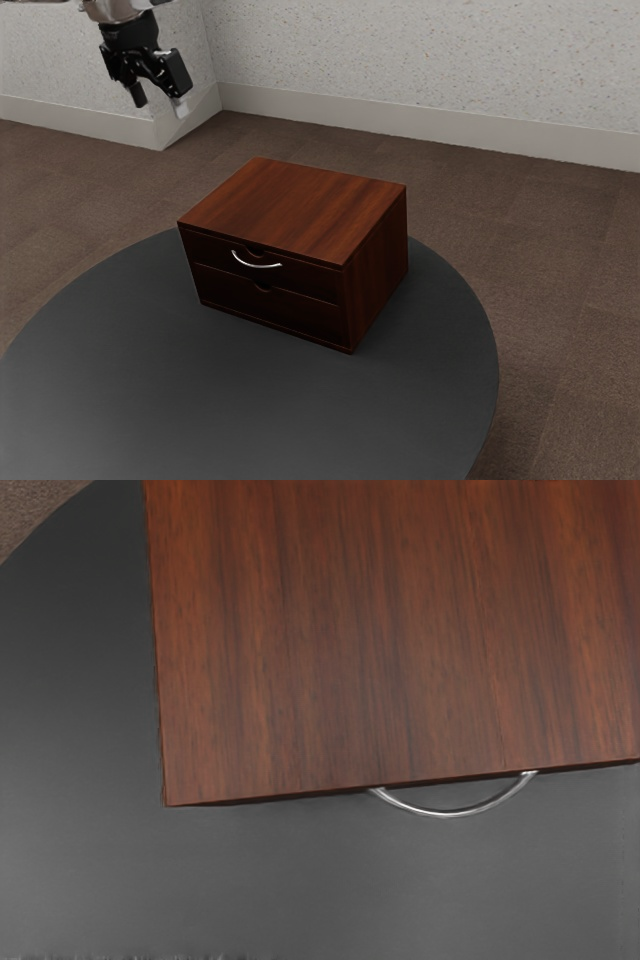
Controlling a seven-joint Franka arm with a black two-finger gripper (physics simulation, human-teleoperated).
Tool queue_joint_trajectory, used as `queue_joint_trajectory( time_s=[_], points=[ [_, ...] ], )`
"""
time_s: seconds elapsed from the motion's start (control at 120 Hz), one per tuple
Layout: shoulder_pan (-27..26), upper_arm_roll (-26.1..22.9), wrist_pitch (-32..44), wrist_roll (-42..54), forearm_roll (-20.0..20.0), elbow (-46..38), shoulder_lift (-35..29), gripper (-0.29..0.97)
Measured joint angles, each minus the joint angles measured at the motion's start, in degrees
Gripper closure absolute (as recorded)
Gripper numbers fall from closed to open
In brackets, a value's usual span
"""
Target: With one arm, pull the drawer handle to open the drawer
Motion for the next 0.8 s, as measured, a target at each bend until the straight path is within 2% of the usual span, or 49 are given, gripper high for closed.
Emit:
queue_joint_trajectory(
  time_s=[0.217, 0.275, 0.317, 0.4, 0.542, 0.642, 0.8],
  points=[
    [2.4, -0.2, 0.0, 0.4, -2.1, 0.8, 0.0, 0.00],
    [2.4, -0.9, -0.1, 1.5, -1.9, 2.9, -0.1, 0.00],
    [2.5, -2.0, -0.1, 3.5, -1.7, 7.5, -0.9, 0.00],
    [2.3, -4.5, 0.2, 11.3, -1.4, 12.6, -2.0, 0.00],
    [0.0, -7.3, 1.2, 26.8, -1.2, 13.5, -2.3, 0.00],
    [-1.0, -7.4, 0.8, 36.0, -1.7, 9.0, -1.8, 0.00],
    [1.4, -8.0, 0.7, 47.7, -1.5, 3.3, -0.4, 0.00]
  ],
)
